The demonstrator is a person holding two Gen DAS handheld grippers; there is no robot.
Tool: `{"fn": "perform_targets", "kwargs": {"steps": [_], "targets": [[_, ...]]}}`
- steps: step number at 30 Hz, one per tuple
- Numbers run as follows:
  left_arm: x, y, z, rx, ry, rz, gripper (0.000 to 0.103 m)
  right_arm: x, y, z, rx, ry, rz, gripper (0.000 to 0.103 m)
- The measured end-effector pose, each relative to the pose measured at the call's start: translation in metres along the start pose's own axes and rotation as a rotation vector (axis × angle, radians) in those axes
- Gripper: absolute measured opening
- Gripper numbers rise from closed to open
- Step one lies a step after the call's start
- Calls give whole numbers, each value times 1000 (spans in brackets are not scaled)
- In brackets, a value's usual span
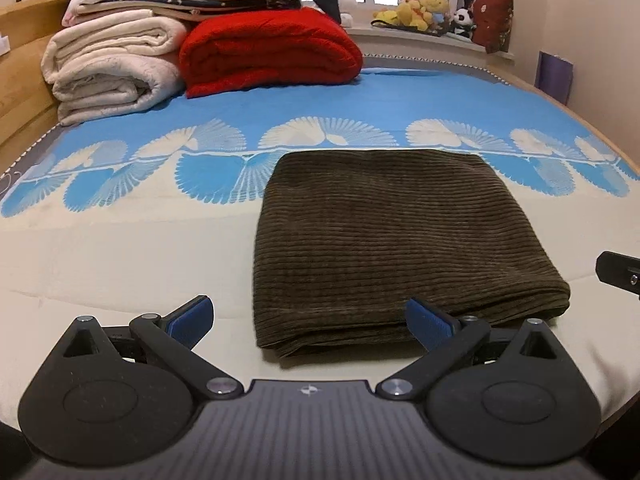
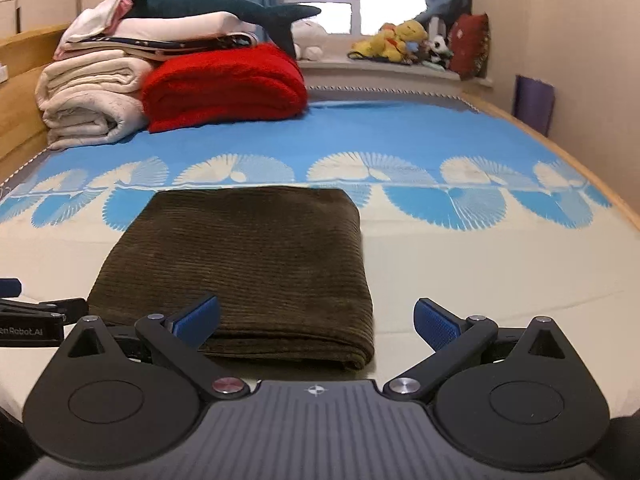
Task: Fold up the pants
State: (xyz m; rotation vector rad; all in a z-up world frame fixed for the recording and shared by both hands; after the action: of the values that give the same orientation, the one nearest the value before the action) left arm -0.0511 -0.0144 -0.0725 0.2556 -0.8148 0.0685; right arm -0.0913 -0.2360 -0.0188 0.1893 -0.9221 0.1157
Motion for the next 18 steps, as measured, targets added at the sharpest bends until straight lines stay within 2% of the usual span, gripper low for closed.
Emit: {"fn": "perform_targets", "kwargs": {"steps": [7, 18], "targets": [[-3, -8, 2, -20, -24, -30, 103, -1, 0, -3, 3, 5, 4, 102], [-7, 0, -7, -16, 37, -3, 103, -1, -1, -12, -16, 35, -9, 102]]}}
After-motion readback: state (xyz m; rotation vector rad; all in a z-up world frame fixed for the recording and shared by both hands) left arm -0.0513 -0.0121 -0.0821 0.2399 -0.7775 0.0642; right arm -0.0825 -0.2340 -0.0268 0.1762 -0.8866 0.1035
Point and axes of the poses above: each gripper's, at about its wrist camera, not at the fingertips, and z roughly against the way its jaws point, y to its left, x to its top, the point moved 2 cm from there along -z, roughly the way its jaws point, and after that the axes turned 13 degrees about x, right-handed, at the moved point
